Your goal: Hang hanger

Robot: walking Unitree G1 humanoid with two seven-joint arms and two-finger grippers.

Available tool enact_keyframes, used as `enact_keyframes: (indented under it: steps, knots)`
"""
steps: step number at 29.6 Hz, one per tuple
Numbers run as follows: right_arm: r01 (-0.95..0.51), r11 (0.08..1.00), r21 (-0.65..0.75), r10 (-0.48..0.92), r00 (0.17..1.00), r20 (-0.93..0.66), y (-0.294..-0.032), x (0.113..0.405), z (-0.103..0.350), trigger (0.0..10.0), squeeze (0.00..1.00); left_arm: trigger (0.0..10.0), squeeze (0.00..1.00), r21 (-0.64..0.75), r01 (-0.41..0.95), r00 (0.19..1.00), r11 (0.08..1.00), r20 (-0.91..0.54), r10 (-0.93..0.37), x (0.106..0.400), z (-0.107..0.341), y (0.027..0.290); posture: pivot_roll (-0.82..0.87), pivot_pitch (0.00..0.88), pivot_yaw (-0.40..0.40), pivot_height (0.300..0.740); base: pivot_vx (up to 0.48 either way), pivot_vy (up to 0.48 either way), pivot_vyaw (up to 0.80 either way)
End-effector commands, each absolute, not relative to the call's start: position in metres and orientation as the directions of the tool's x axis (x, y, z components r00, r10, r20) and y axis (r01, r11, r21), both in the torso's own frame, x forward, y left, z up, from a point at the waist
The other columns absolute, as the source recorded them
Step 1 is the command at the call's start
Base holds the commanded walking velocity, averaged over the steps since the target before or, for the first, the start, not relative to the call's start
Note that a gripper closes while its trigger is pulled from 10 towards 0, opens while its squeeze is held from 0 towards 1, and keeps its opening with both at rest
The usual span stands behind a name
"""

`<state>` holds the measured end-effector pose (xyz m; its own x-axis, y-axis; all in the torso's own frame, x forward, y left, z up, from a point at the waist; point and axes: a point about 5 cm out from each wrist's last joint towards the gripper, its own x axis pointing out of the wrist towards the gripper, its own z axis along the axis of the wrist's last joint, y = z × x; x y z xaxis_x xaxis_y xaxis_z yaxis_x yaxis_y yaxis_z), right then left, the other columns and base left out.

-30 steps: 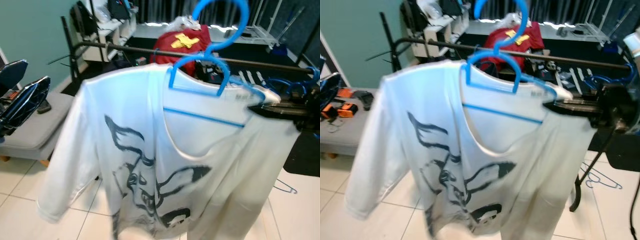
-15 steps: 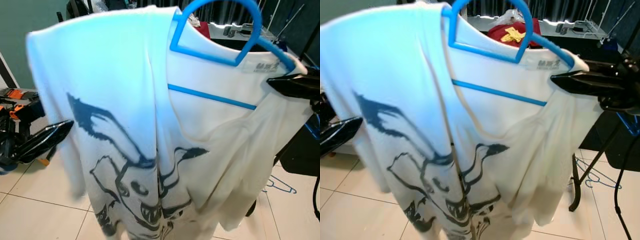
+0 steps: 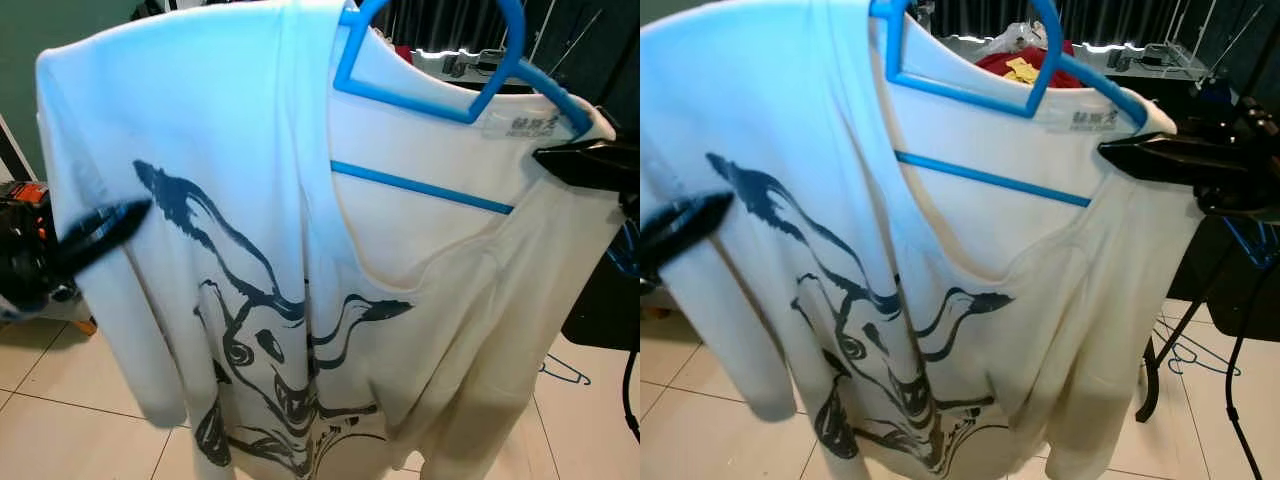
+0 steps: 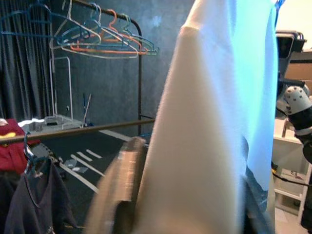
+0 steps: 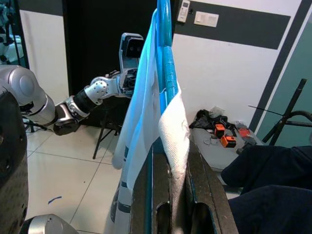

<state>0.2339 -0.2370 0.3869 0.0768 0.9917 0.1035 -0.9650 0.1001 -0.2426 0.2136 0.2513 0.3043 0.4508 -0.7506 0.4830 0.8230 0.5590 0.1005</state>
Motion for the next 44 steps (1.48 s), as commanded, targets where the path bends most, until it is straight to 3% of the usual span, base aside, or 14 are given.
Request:
enact_keyframes:
  steps: [1,12,17,21,25,27,31,35,37,44]
  knots:
    - [-0.962,0.098,-0.256,0.992,0.072,0.107,-0.235,0.233,0.388,0.0,0.0,0.0,0.0,0.109,0.821,0.445,0.56,0.492,-0.748,0.212,0.307,0.253,-0.12,0.02,-0.023,0.736,0.0,0.0,0.0]
    - [-0.947,0.174,-0.272,0.981,0.14,0.137,-0.238,0.24,0.39,0.0,0.0,0.0,0.0,0.109,0.777,0.499,0.621,0.496,-0.711,0.214,0.307,0.265,-0.12,0.023,-0.018,0.736,0.0,0.0,0.0]
    - [-0.928,0.266,-0.26,0.962,0.236,0.139,-0.245,0.248,0.386,0.0,0.0,0.0,0.0,0.115,0.671,0.58,0.732,0.533,-0.616,0.216,0.316,0.289,-0.12,0.024,-0.018,0.736,0.0,0.0,0.0]
    - [-0.931,0.318,-0.179,0.947,0.322,0.002,-0.253,0.254,0.357,0.0,0.0,0.0,0.0,0.075,0.458,0.634,0.886,0.671,-0.384,0.217,0.349,0.328,-0.12,0.027,-0.015,0.736,0.0,0.0,0.0]
    - [-0.948,0.29,-0.131,0.951,0.3,-0.068,-0.251,0.251,0.344,0.0,0.0,0.0,0.0,0.027,0.383,0.634,0.923,0.719,-0.284,0.217,0.361,0.34,-0.12,0.027,-0.014,0.736,0.0,0.0,0.0]
    - [-0.974,0.212,-0.075,0.97,0.219,-0.104,-0.245,0.242,0.333,0.0,0.0,0.0,0.0,-0.061,0.305,0.632,0.95,0.759,-0.154,0.22,0.372,0.355,-0.12,0.027,-0.011,0.736,0.0,0.0,0.0]
    - [-0.985,0.16,-0.068,0.985,0.164,-0.058,-0.241,0.235,0.337,0.0,0.0,0.0,0.0,-0.135,0.241,0.647,0.961,0.761,-0.055,0.224,0.375,0.367,-0.13,0.024,-0.008,0.736,0.0,0.0,0.0]
    - [-0.987,0.123,-0.102,0.992,0.119,0.042,-0.241,0.23,0.353,0.0,0.0,0.0,0.0,-0.225,0.149,0.718,0.963,0.694,0.051,0.24,0.363,0.375,-0.13,0.02,-0.004,0.736,0.0,0.0,0.0]
    - [-0.987,0.092,-0.128,0.994,0.083,0.073,-0.24,0.226,0.359,0.0,0.0,0.0,0.0,-0.292,0.059,0.794,0.955,0.593,0.133,0.259,0.341,0.376,-0.13,0.019,-0.003,0.736,0.0,0.0,0.0]
    - [-0.976,0.122,-0.182,0.986,0.098,0.133,-0.244,0.225,0.371,0.0,0.0,0.0,0.0,-0.33,-0.007,0.898,0.944,0.414,0.151,0.284,0.3,0.364,-0.14,0.016,-0.001,0.736,0.0,0.0,0.0]
